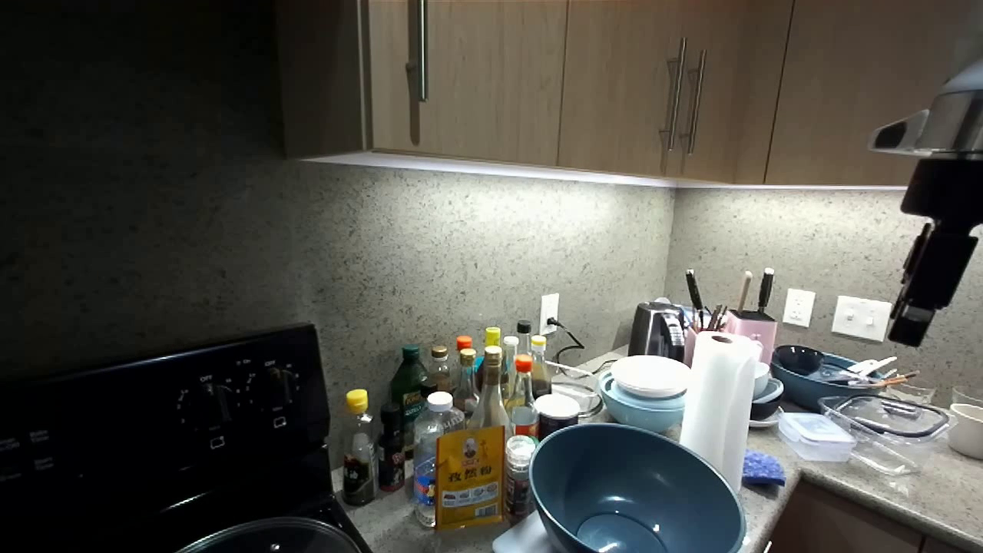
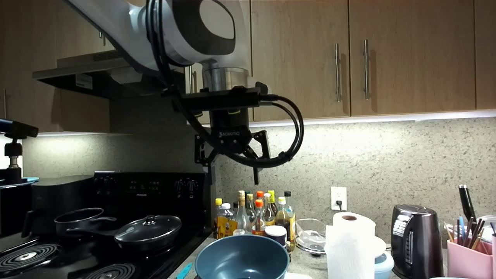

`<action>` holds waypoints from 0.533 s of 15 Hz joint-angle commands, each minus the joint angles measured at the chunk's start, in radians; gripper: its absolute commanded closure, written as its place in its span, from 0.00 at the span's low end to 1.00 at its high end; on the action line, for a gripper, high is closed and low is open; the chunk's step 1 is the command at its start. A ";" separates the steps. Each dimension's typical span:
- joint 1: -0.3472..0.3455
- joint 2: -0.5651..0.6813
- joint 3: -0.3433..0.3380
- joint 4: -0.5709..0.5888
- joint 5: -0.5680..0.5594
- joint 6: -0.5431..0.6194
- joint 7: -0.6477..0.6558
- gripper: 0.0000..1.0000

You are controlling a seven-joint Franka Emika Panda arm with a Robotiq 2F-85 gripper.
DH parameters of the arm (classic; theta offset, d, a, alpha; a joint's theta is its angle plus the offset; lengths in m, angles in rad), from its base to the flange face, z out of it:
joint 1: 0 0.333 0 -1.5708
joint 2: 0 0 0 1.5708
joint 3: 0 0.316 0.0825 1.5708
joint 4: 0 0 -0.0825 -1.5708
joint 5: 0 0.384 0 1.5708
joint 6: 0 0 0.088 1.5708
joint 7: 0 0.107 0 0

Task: Place the paper towel roll and blue sponge in the blue bowl on the left

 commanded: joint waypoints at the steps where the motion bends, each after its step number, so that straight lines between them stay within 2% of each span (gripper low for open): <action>1: 0.037 0.154 0.002 0.117 0.100 -0.032 -0.063 0.00; 5: 0.078 0.263 0.008 0.182 0.214 -0.060 -0.148 0.00; 8: 0.054 0.327 0.015 0.196 0.277 -0.036 -0.129 0.00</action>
